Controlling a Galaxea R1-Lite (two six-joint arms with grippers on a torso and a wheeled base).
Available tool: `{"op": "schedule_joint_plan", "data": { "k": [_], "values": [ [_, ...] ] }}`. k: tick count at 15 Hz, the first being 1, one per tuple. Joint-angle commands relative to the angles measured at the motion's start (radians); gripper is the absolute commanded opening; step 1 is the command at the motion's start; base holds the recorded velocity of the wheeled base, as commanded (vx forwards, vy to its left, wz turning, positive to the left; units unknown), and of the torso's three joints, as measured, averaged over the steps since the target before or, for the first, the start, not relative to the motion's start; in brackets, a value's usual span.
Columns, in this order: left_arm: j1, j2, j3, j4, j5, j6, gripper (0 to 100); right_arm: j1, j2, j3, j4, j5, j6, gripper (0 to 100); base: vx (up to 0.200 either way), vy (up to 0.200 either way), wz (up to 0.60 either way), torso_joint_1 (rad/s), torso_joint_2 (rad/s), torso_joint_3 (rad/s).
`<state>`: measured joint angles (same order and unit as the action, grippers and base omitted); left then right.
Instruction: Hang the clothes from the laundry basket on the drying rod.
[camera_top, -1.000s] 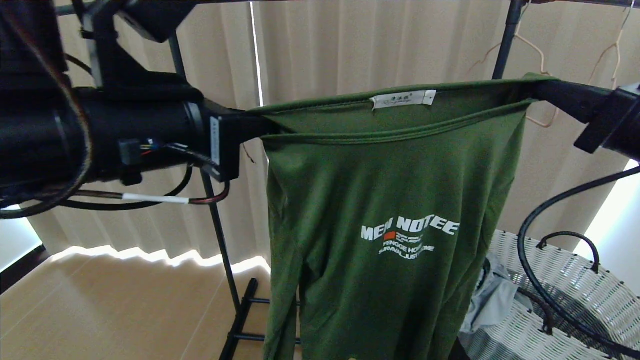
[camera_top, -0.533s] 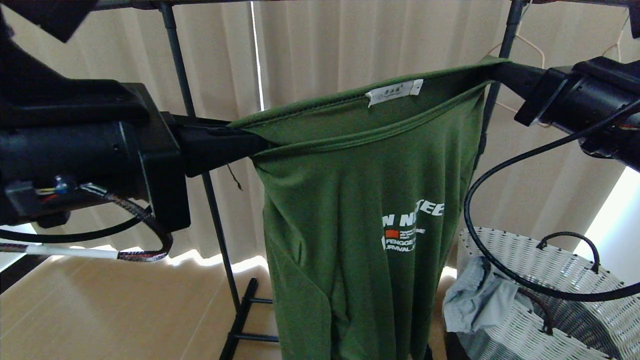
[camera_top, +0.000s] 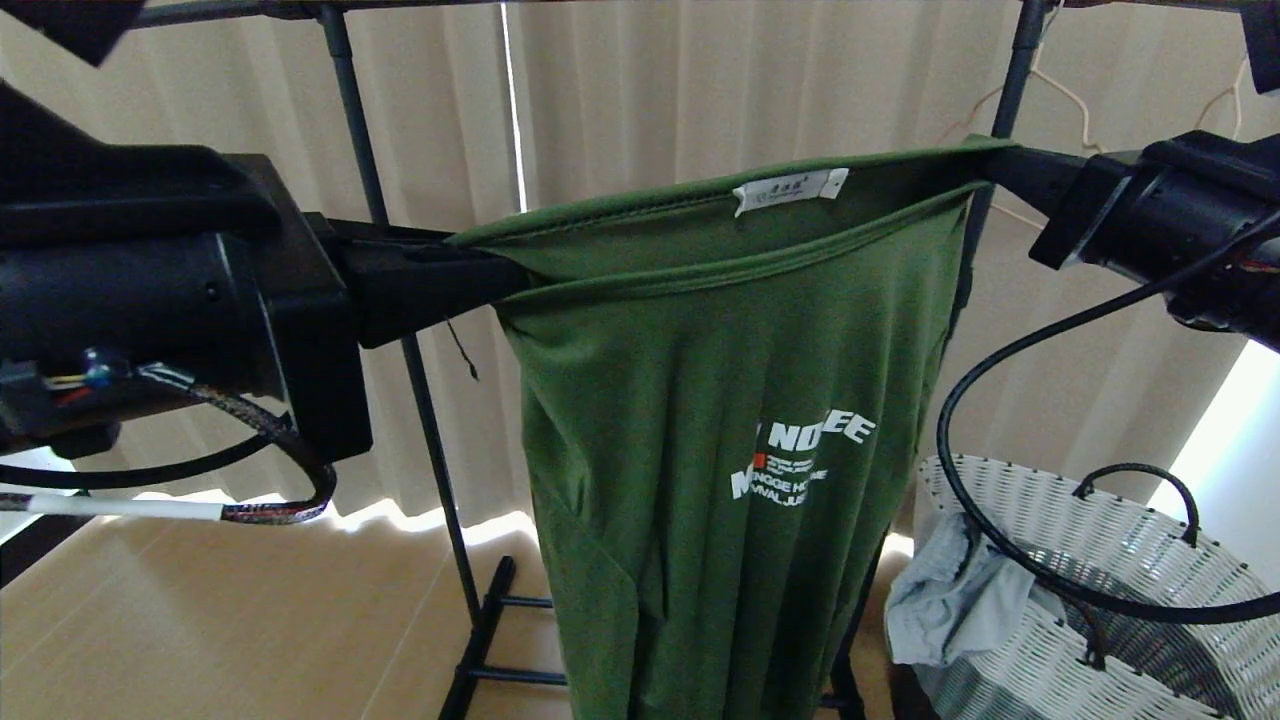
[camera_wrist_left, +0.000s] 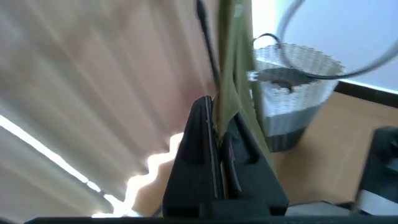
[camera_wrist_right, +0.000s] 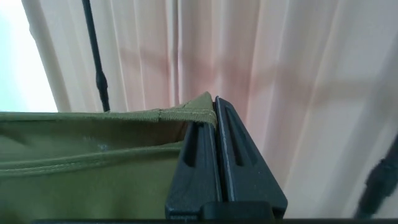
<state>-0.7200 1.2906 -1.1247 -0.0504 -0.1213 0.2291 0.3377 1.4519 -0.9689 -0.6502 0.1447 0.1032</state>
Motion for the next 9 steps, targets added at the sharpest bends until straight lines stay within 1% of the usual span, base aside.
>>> {"op": "schedule_joint_plan", "data": {
  "k": [1,2,3,4,5,6,9],
  "values": [
    [0.030,0.072,-0.050,-0.035,0.078,-0.004,0,-0.002,-0.107,-0.008,0.112,0.000,0.000,0,0.000,0.000,0.00,0.000,0.00,0.000],
    [0.033,0.088,-0.056,-0.057,0.089,-0.007,0,-0.003,-0.119,-0.008,0.124,0.000,0.000,0,0.000,0.000,0.00,0.000,0.00,0.000],
    [0.034,0.134,-0.056,-0.132,0.135,-0.008,0,-0.005,-0.157,-0.007,0.162,0.000,0.000,0,0.000,0.000,0.00,0.000,0.00,0.000],
    [0.036,0.185,-0.055,-0.216,0.213,-0.008,0,-0.005,-0.208,-0.002,0.228,0.003,0.000,0,0.000,0.000,0.00,0.000,0.00,0.000],
    [0.036,0.213,-0.061,-0.263,0.264,-0.010,0,-0.005,-0.229,0.001,0.267,0.009,0.001,0,0.000,0.000,0.00,0.000,0.00,0.000],
    [0.036,0.225,-0.067,-0.284,0.288,-0.008,0,-0.003,-0.231,0.003,0.276,0.007,0.001,0,0.000,0.000,0.00,0.000,0.00,0.000],
    [0.034,0.223,-0.070,-0.286,0.290,-0.008,0,-0.003,-0.222,0.001,0.270,0.010,0.003,0,0.000,0.000,0.00,0.000,0.00,0.000]
  ]
}}
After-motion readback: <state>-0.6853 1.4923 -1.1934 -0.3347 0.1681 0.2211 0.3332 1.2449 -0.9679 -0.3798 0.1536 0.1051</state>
